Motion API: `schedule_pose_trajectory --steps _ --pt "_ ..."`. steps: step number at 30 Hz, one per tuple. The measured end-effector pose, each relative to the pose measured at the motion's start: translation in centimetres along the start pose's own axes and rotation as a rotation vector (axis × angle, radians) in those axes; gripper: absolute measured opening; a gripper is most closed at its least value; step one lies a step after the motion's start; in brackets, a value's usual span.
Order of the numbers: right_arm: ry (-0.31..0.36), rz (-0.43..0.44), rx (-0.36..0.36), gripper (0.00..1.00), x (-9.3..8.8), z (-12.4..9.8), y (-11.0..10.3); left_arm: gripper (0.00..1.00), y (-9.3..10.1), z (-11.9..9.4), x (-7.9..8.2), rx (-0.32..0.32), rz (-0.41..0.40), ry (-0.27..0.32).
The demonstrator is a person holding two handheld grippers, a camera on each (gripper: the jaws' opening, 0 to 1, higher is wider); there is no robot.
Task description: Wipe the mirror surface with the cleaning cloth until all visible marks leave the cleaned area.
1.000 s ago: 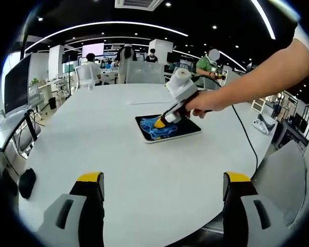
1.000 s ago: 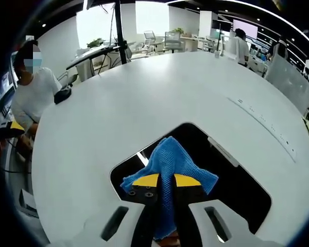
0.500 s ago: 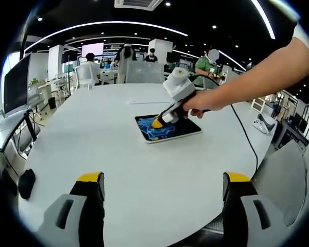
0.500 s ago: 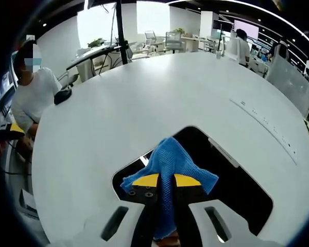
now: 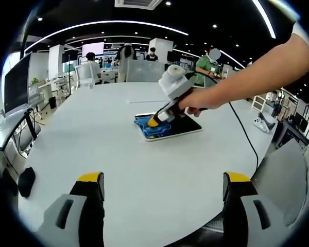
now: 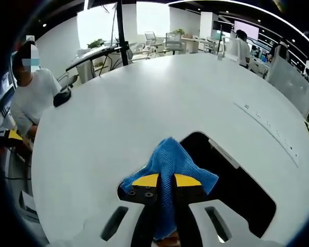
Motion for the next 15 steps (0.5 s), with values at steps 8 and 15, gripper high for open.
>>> schedule_pose_trajectory --steps 8,15 --pt "-0.004 0.005 -0.002 0.04 0.04 0.24 0.15 0.97 -0.02 0.07 -0.03 -0.004 -0.002 0.002" --pt "-0.006 -0.002 0.006 0.04 0.00 0.09 -0.43 0.96 -0.22 -0.06 0.04 0.000 -0.004 0.005"
Point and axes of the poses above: the point that each gripper's makers call its tool centre point, and the gripper's own axes: z roughly forward along the fingers, y roughly to its right, x roughly out of its top, the point moved 10 cm from there along -z, roughly backward along the fingers, and after that the axes turned 5 degrees about -z, right-handed, at the moved point
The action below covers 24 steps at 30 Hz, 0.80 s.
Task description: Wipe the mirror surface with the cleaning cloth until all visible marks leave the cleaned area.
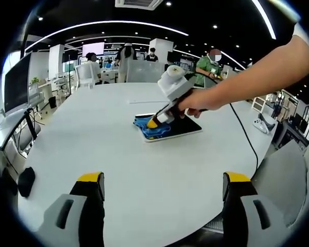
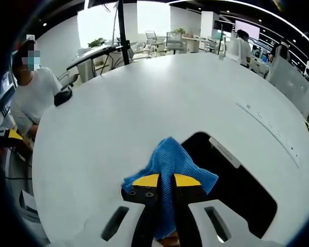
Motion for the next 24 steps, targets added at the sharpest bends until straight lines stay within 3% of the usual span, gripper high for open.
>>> schedule_pose_trajectory --steps 24 --pt "0.013 -0.001 0.020 0.04 -0.6 -0.5 -1.1 0.96 0.4 0.1 0.6 -0.005 0.012 0.002"
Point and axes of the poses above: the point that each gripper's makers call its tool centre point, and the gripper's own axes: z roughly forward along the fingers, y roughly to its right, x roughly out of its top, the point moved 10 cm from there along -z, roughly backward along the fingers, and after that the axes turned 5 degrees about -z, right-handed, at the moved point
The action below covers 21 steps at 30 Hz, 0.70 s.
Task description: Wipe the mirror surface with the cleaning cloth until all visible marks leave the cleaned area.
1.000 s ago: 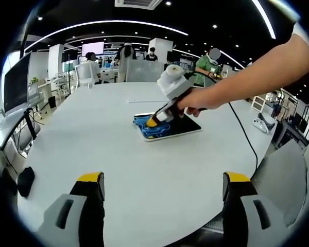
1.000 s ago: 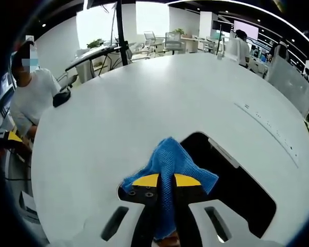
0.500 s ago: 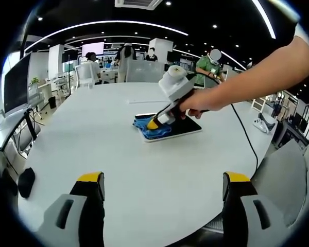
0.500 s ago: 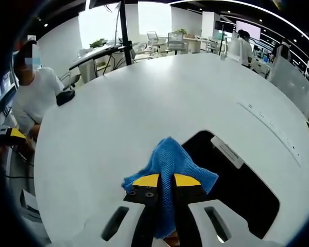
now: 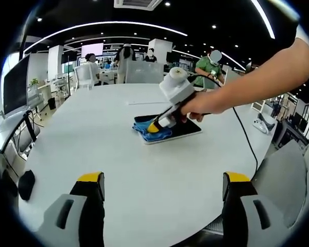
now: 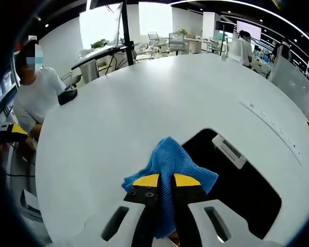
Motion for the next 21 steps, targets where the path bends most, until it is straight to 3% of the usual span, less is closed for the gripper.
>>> schedule_pose_trajectory --steps 21 --pt "0.006 0.013 0.003 0.04 -0.39 -0.48 -0.80 0.96 0.01 0.03 0.29 -0.006 0.007 0.004"
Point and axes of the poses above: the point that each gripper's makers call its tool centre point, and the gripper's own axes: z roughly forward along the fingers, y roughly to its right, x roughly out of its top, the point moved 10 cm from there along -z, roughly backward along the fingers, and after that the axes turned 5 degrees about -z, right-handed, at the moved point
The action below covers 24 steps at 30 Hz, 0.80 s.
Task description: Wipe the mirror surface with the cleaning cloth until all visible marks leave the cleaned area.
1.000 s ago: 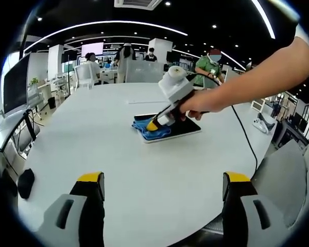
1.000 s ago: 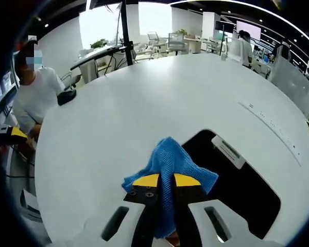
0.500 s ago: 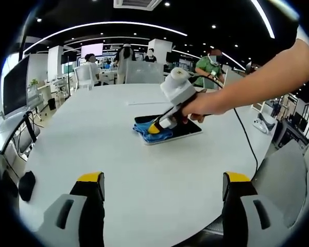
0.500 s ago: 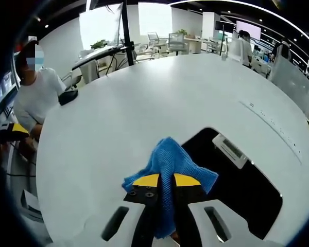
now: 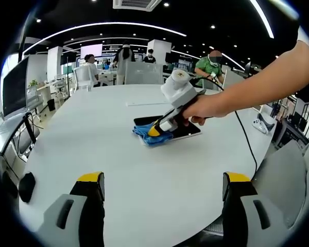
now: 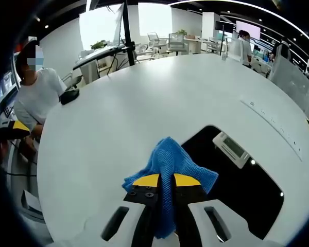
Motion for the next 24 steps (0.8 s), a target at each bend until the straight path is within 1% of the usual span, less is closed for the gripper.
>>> schedule_pose_trajectory --steps 9,15,24 --pt "-0.012 -0.015 0.000 0.04 0.17 0.28 0.09 0.96 0.12 -0.27 -0.11 0.001 -0.002 0.001" --pt "-0.022 -0.018 0.007 0.04 0.07 0.14 0.24 0.96 0.10 -0.51 -0.26 0.008 0.002 -0.006" --pt "-0.026 -0.033 0.011 0.04 -0.31 -0.33 0.30 0.96 0.52 -0.44 -0.27 0.001 0.000 -0.005"
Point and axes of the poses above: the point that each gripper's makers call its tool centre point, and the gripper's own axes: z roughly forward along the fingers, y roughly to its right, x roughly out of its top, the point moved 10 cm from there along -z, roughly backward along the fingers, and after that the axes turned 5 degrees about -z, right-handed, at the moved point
